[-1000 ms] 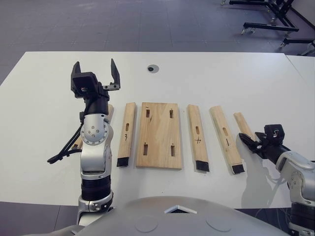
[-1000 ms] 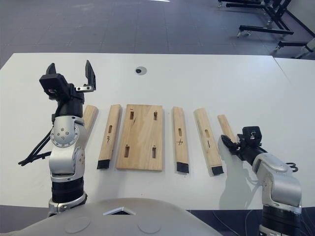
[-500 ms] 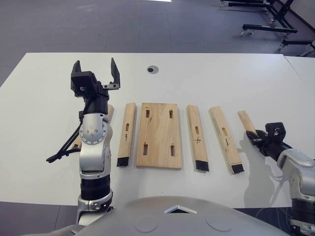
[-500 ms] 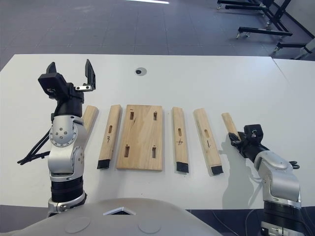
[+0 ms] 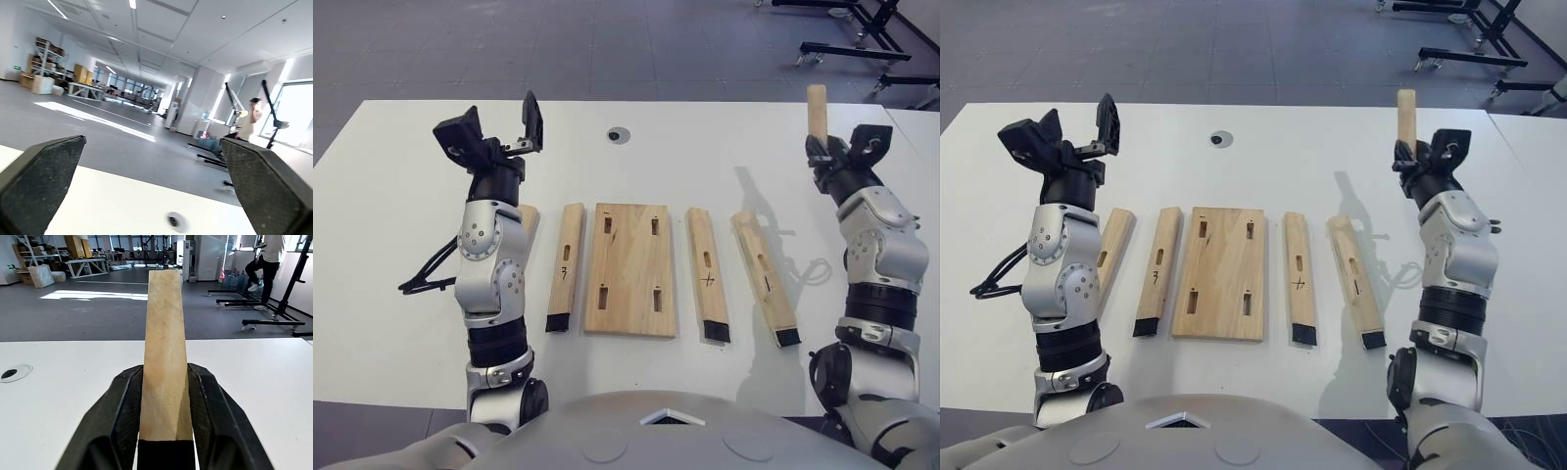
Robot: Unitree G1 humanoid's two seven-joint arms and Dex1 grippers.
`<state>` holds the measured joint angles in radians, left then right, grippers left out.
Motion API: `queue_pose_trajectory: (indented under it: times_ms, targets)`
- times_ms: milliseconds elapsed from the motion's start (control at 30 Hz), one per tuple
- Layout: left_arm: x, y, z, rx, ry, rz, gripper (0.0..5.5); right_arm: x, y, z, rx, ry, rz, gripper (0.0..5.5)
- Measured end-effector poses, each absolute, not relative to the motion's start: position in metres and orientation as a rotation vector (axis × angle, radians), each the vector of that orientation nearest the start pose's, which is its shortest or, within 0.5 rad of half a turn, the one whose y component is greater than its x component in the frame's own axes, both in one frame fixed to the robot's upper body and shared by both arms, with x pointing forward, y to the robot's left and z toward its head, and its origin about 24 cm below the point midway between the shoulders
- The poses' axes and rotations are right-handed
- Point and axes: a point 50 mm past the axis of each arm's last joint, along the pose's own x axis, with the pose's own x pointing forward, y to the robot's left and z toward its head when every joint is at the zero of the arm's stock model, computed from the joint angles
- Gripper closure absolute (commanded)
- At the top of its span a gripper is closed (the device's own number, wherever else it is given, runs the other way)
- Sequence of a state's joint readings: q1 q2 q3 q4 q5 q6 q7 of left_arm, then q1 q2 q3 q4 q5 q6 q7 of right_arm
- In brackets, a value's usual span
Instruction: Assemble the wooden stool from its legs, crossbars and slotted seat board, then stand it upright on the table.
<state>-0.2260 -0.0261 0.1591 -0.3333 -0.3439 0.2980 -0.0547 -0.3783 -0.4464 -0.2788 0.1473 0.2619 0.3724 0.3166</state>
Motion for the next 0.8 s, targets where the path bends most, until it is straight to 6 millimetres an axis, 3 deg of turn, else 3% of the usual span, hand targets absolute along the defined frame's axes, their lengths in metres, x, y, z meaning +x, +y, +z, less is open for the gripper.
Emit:
queue_pose_trajectory:
  times_ms: [100,300,433,600,800]
  targets:
    - [0.282,0.14,0.145,-0.446,-0.213,-0.289,0.47,0.317,-0.203,0.126,-0.262,-0.012,0.442,4.21]
    - [0.271,0.112,0.137,-0.715,-0.011,-0.793,0.47,0.307,-0.139,0.129,-0.297,-0.164,0.685,4.21]
    - [0.272,0.12,0.139,-0.844,0.022,-0.838,0.47,0.303,-0.122,0.132,-0.261,-0.206,0.726,4.21]
    - [0.274,0.116,0.149,-0.894,0.007,-0.869,0.47,0.293,-0.098,0.12,-0.261,-0.2,0.828,4.21]
    - [0.274,0.113,0.148,-0.895,0.025,-0.884,0.47,0.29,-0.09,0.118,-0.262,-0.2,0.853,4.21]
